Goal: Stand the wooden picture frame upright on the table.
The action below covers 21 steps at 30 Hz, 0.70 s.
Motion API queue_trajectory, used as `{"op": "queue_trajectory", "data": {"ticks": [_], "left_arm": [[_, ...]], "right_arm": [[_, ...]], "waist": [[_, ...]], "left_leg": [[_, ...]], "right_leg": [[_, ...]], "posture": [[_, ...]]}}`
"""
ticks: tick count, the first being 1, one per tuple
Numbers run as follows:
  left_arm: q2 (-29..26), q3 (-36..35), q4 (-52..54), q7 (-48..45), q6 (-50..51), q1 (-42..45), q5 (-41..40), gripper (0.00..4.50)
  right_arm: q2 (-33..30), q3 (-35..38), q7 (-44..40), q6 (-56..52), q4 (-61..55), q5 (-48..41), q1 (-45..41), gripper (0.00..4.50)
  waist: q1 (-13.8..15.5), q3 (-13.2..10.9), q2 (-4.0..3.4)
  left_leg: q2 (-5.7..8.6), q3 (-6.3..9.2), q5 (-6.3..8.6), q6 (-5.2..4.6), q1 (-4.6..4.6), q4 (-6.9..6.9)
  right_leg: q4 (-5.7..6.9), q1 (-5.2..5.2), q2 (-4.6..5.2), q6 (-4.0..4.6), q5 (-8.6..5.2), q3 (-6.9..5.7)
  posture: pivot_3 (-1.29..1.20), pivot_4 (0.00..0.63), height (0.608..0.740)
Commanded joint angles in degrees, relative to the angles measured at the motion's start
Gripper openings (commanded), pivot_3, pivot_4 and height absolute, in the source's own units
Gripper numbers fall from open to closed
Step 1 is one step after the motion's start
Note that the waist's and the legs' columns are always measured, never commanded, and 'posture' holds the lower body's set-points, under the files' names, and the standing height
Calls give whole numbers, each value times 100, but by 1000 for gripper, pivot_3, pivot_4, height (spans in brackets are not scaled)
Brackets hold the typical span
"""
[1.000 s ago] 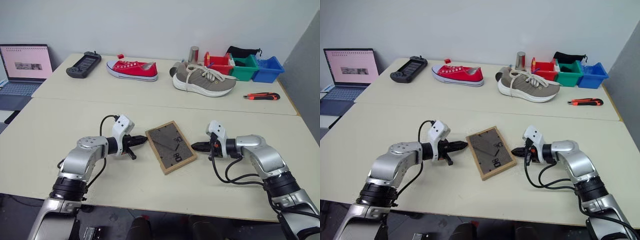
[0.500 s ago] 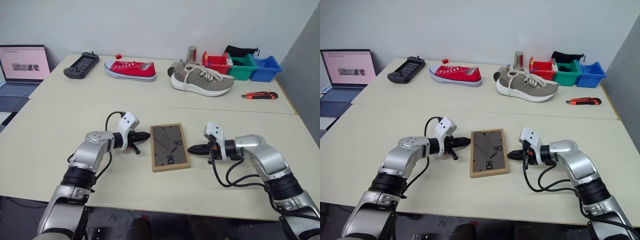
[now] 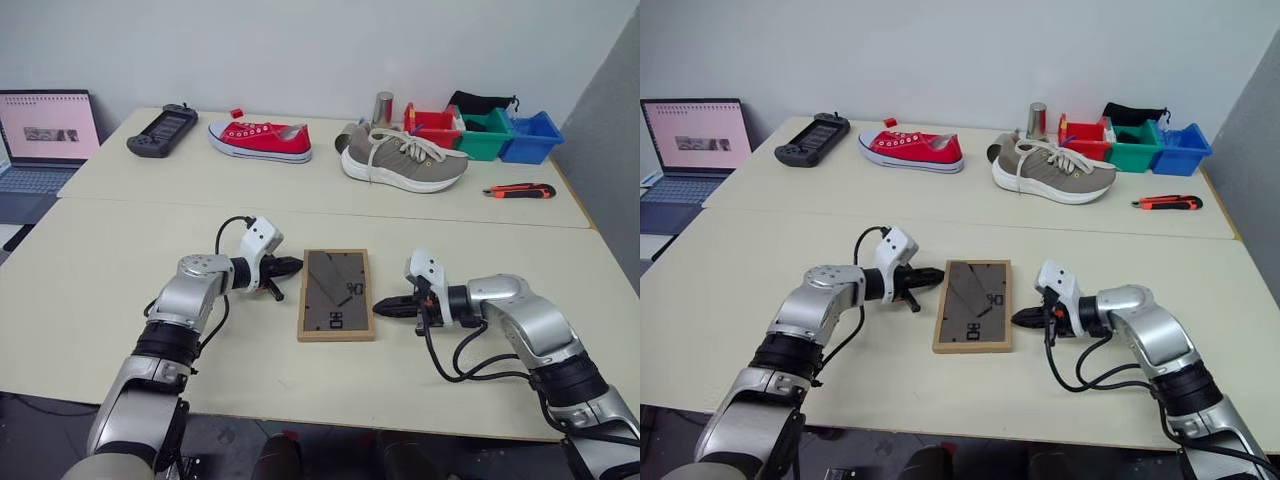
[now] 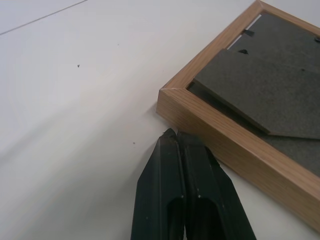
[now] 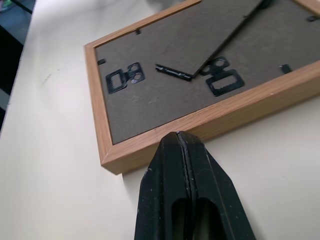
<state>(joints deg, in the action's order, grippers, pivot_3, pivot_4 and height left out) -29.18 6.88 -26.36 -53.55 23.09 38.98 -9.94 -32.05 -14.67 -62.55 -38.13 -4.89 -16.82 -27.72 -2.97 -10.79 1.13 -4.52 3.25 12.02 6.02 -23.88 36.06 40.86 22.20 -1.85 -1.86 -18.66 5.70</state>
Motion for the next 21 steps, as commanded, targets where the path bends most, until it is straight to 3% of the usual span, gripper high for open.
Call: {"op": "queue_trajectory", "data": {"ticks": [1, 8, 14, 19, 21], "left_arm": [[54, -6, -86, -60, -219, 220, 77, 17], [-89, -47, -246, -191, -364, 273, 192, 17], [-829, -178, 512, -985, 207, -130, -138, 17], [-1349, -351, 1186, -1617, 1327, -396, -769, 992], [-1458, -472, 1370, -1734, 2240, -379, -1197, 1443]], "right_arm": [[-43, -15, -71, 5, -213, -104, -23, 0], [-203, 121, -53, 94, -31, -58, -61, 0], [-580, 333, -81, 379, 242, 12, -175, 0], [-524, 321, 35, 811, 814, 221, -456, 0], [-412, 269, 107, 997, 1047, 346, -585, 0]], "waist": [[-5, 0, 0], [-5, 0, 0], [-49, 0, 0], [-43, -1, 1], [-45, -1, 1]], "left_leg": [[0, 0, 0, 0, 0, 0], [0, 0, 0, 0, -1, 0], [0, 0, 0, 0, 0, -2], [-2, -1, 0, 0, 0, -2], [-2, 0, 0, 0, 0, -1]], "right_leg": [[0, 0, 0, 0, 0, 0], [0, 0, 0, 0, 0, 0], [0, 2, 0, 0, 0, 1], [0, 3, -2, -1, 0, 0], [0, 3, -2, -1, -1, -1]], "posture": [[0, 150, 740], [0, 150, 740], [0, 150, 740], [0, 150, 740], [0, 150, 740]]}}
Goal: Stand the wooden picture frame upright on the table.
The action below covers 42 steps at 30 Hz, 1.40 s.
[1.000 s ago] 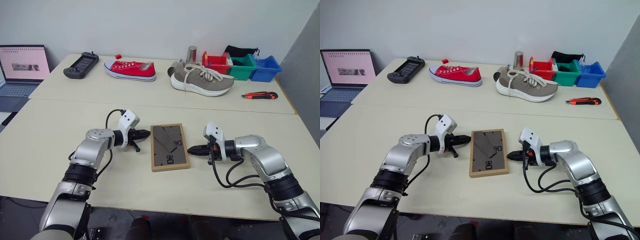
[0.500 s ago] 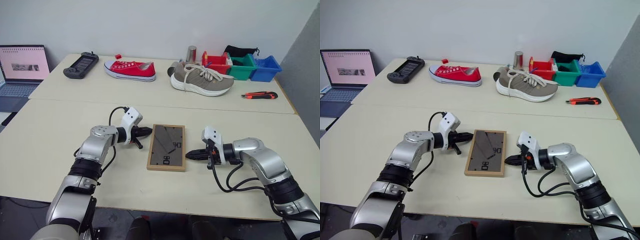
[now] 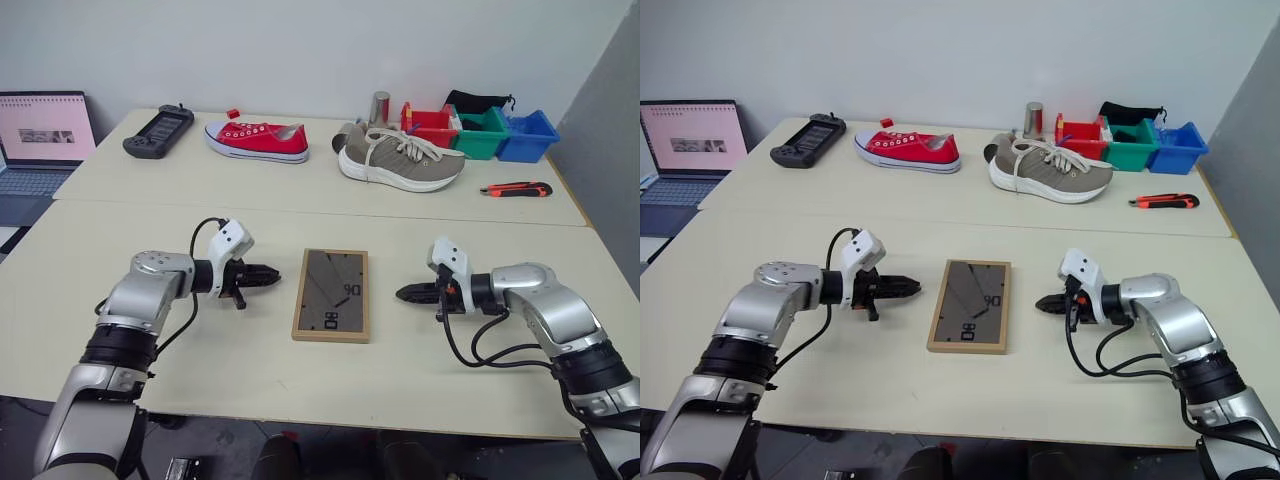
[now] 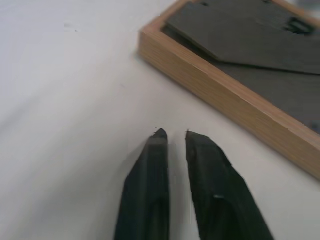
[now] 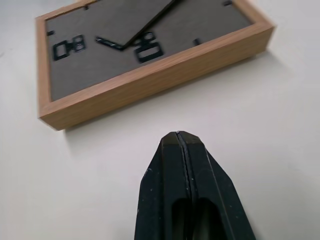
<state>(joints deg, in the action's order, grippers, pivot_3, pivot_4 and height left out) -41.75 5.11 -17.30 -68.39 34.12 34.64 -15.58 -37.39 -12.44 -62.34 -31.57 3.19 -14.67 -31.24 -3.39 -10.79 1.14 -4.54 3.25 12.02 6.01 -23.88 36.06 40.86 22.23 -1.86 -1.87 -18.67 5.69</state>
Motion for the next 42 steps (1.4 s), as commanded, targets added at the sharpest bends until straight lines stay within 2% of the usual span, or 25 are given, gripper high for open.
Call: {"op": "queue_trajectory", "data": {"ticks": [1, 4, 7, 11, 15, 20, 26, 42], "left_arm": [[-243, -356, 562, -296, 1629, 64, -866, 1645], [-295, -506, 792, -266, 2920, 81, -1457, 2274], [-267, -616, 876, -41, 3775, 121, -1785, 2943], [-17, -835, 711, 328, 4987, 279, -2192, 3768], [110, -995, 579, 599, 5346, 294, -2349, 4438], [111, -857, 574, 728, 5561, 241, -2503, 4438], [99, -372, 586, 796, 5819, 246, -2629, 4438], [414, 91, -62, 939, 5084, 509, -2347, 4438]], "right_arm": [[195, 25, 149, 390, 338, 184, -295, 0], [318, -64, 126, 453, 399, 255, -333, 0], [356, -146, 63, 486, 363, 329, -283, 0], [395, -211, 69, 459, 228, 335, -175, 0], [440, -228, 94, 410, 141, 337, -124, 0], [516, -257, 146, 370, 90, 354, -99, 0], [719, -400, 193, 272, -35, 401, -49, 0], [1295, -725, 531, 95, -136, 544, -79, 0]], "waist": [[-2, 0, 0], [-5, 0, 0], [-3, 0, 0], [-1, 0, 0], [0, 0, 0], [-12, 0, 0], [-9, 0, 0], [15, 2, -1]], "left_leg": [[0, 0, 0, 0, -1, 0], [0, 0, 0, 0, -3, -1], [0, 1, 1, -1, -3, -2], [0, 5, 0, 0, -3, -1], [1, 5, 0, 0, -2, 0], [-1, 4, 0, 1, 1, -1], [0, 4, 0, 1, 1, -1], [2, 5, -1, 1, 5, 2]], "right_leg": [[-1, 0, 0, 0, 0, 1], [-1, 1, 0, -1, 0, 0], [-1, 1, 0, -1, 0, -1], [0, 1, 0, 0, 0, -4], [1, 1, 0, 0, 0, -3], [2, 1, 0, 0, 0, -3], [2, 1, 0, 0, 0, -2], [3, -5, 1, 0, 0, -3]], "posture": [[0, 150, 740], [0, 150, 740], [0, 150, 740], [0, 150, 740], [0, 150, 740], [0, 150, 740], [0, 150, 740], [0, 150, 740]]}}
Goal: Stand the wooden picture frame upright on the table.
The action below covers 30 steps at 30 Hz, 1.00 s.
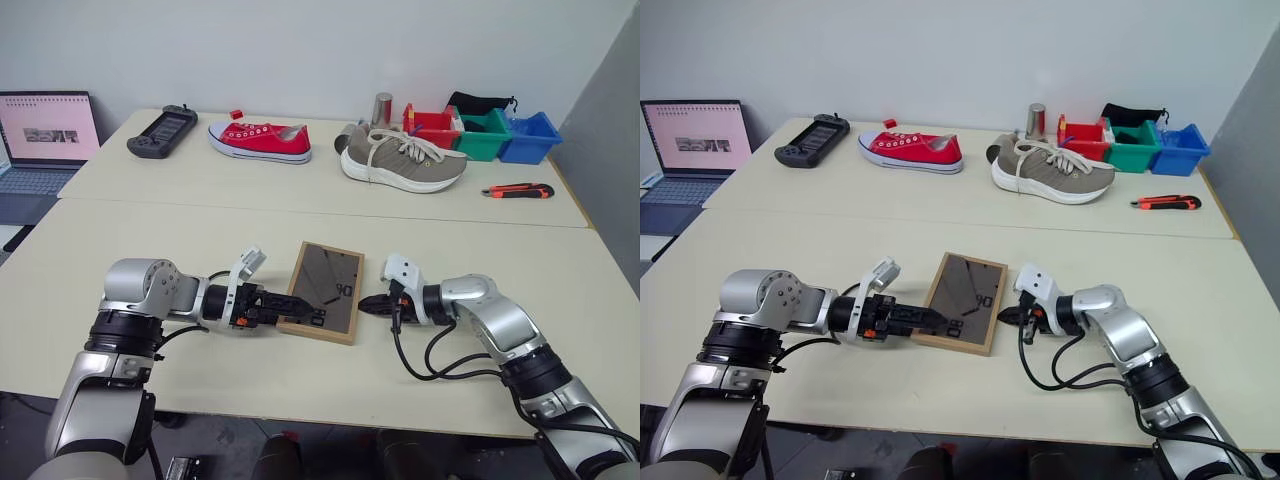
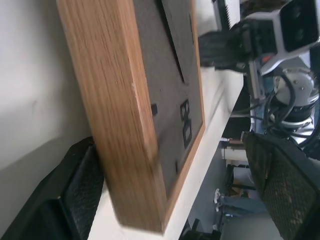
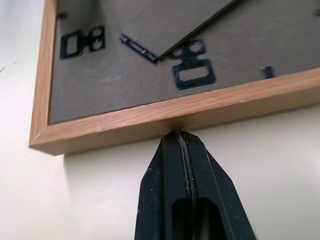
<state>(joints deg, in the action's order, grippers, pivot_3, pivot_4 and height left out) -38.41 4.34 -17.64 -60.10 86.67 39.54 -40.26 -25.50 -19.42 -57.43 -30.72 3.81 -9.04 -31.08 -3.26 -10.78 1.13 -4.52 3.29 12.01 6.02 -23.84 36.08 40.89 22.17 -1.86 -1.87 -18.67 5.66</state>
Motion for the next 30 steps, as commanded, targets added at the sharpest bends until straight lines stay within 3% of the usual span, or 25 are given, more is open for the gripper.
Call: {"op": "queue_trajectory", "data": {"ticks": [1, 12, 20, 27, 30], "left_arm": [[91, 195, -18, 105, -192, 22, 124, 4438], [36, 417, 174, -96, -441, -89, 73, 4438], [50, 364, 219, -132, -644, -130, 57, 3129], [113, 257, 322, -79, -610, -162, -26, 1551], [171, 110, 369, -16, -592, -159, -84, 1363]], "right_arm": [[147, -37, 57, 9, -171, -10, -124, 0], [495, -94, 210, 156, 107, 160, -268, 0], [461, -4, 268, 276, 264, 211, -291, 0], [328, 47, 266, 238, 135, 178, -134, 0], [211, 113, 261, 224, 78, 163, -51, 0]], "waist": [[2, 0, 0], [7, 0, 1], [10, 0, 1], [9, 0, 1], [10, 0, 1]], "left_leg": [[0, 0, 0, 0, 0, 0], [0, 0, 0, 0, 0, -1], [1, 0, 0, 0, -2, -3], [0, 1, 0, 0, -3, -3], [1, 0, 0, 0, -3, -3]], "right_leg": [[0, 0, 0, 0, 0, 0], [-1, 0, 0, 0, 0, 0], [-3, 2, 1, 0, 0, 0], [-3, 2, 1, 0, 0, 0], [-4, 2, 1, 0, 0, 0]], "posture": [[0, 150, 740], [0, 150, 740], [0, 150, 740], [0, 150, 740], [0, 150, 740]]}}
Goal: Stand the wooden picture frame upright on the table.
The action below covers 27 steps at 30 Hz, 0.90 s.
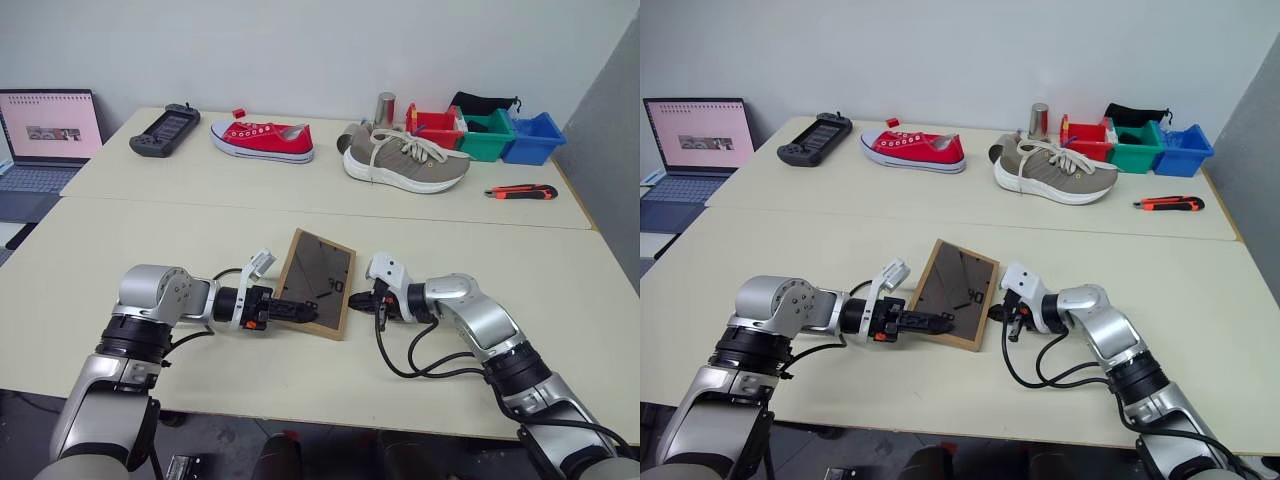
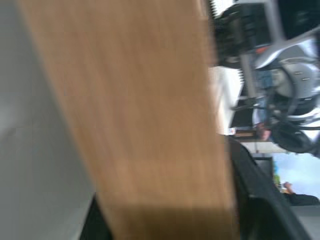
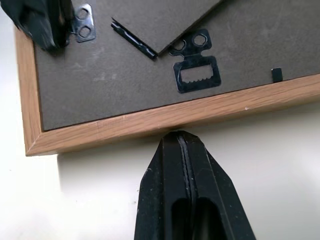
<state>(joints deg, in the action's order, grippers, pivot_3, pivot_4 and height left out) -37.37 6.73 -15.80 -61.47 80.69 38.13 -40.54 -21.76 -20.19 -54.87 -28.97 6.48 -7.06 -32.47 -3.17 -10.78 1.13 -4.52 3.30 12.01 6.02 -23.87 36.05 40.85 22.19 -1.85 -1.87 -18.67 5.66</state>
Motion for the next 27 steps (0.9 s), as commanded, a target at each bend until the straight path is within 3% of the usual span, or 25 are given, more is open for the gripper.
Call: {"op": "queue_trajectory", "data": {"ticks": [1, 9, 12, 15, 19, 27], "left_arm": [[96, -192, 201, 158, 3, -18, -71, 1358], [307, -775, 778, 531, -158, -41, -244, 1350], [472, -1249, 1171, 699, 25, 18, -589, 1350], [670, -1629, 1615, 913, 246, -43, -908, 1350], [1012, -1935, 2063, 1377, 372, -232, -1127, 1350], [1055, -1974, 2245, 1657, 243, -379, -1261, 1350]], "right_arm": [[-207, 217, 3, 40, -214, -45, 117, 0], [-633, 667, -31, -305, -591, -344, 322, 0], [-839, 1253, -153, -985, -860, -926, 181, 0], [-1169, 1848, -432, -1808, -964, -1644, -133, 428], [-1306, 2333, -381, -2443, -689, -2174, -625, 1457], [-1244, 2637, -583, -3415, -682, -3273, -1711, 3286]], "waist": [[1, 0, 0], [24, -1, 1], [26, -2, 1], [25, -3, 1], [2, -3, 1], [-21, -4, 0]], "left_leg": [[0, 0, 0, 0, 0, 0], [1, 0, 0, 0, -4, 1], [0, 0, 0, 0, -5, 0], [-1, -1, 0, 0, -10, 0], [-1, -3, 0, 0, -4, -1], [-1, -3, 0, 0, -5, -2]], "right_leg": [[0, 0, 0, 0, 0, 0], [-2, 1, 0, 0, 0, 1], [-2, 4, 0, 0, 0, 2], [-1, 7, 0, 1, 0, 2], [-3, 2, 1, 1, 0, 5], [-4, 6, 0, 1, 0, 6]], "posture": [[0, 150, 740], [0, 150, 740], [0, 150, 740], [0, 150, 740], [0, 150, 740], [0, 150, 740]]}}
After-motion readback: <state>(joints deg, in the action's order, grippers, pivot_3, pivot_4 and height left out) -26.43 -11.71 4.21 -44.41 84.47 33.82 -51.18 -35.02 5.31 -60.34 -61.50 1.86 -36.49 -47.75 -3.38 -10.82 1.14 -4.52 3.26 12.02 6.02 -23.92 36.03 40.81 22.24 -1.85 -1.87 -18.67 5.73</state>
